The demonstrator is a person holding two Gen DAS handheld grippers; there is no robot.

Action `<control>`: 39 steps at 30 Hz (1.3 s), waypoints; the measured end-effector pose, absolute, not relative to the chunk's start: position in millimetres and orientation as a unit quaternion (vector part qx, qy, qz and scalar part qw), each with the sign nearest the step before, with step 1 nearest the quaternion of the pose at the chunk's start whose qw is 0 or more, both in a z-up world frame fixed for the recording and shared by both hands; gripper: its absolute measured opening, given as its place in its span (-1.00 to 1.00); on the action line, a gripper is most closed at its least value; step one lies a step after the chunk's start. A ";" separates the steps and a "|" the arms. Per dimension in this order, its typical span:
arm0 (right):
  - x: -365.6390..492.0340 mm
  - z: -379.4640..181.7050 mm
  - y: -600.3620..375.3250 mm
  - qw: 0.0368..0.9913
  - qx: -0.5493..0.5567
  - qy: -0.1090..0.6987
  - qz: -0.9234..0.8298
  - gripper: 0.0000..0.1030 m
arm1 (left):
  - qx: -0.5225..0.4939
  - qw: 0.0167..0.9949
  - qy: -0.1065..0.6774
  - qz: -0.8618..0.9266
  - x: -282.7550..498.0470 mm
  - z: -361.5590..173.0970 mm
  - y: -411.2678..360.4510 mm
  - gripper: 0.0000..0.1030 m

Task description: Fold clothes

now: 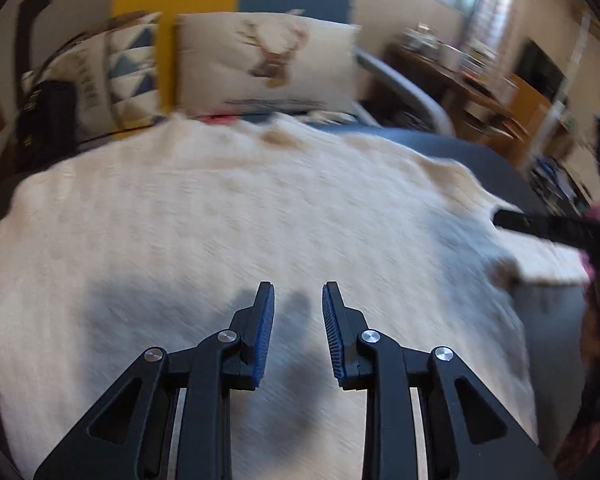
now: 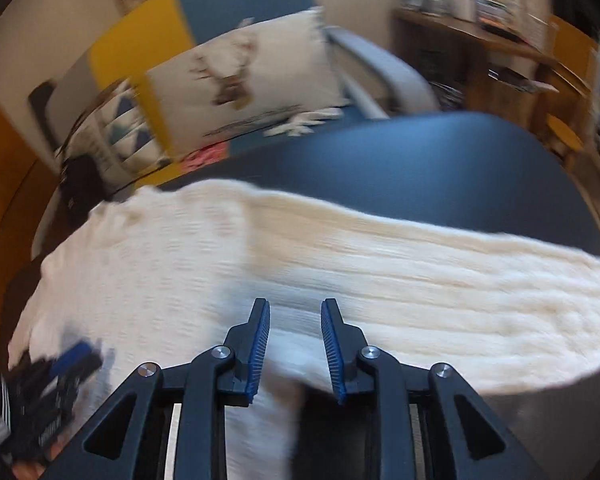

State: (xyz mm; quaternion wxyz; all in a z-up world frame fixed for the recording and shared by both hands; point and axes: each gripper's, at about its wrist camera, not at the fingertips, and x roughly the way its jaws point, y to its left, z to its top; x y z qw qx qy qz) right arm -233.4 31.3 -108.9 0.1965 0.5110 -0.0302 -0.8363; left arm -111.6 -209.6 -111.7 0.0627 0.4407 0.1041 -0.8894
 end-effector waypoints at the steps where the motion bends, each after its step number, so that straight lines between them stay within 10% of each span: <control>1: -232.3 -107.0 16.4 0.210 0.507 -0.027 -0.835 -0.49 | 0.439 0.075 0.107 -0.889 -116.9 -113.4 -220.9 -0.48; 11: -276.5 -146.5 -10.8 0.230 0.526 -0.086 -0.814 -0.78 | 0.440 0.146 0.124 -0.877 -121.7 -134.7 -315.3 -0.48; 39: -295.6 -138.1 4.3 0.155 0.491 -0.003 -0.857 -0.65 | 0.420 0.158 0.097 -0.888 -154.6 -135.1 -362.1 -0.47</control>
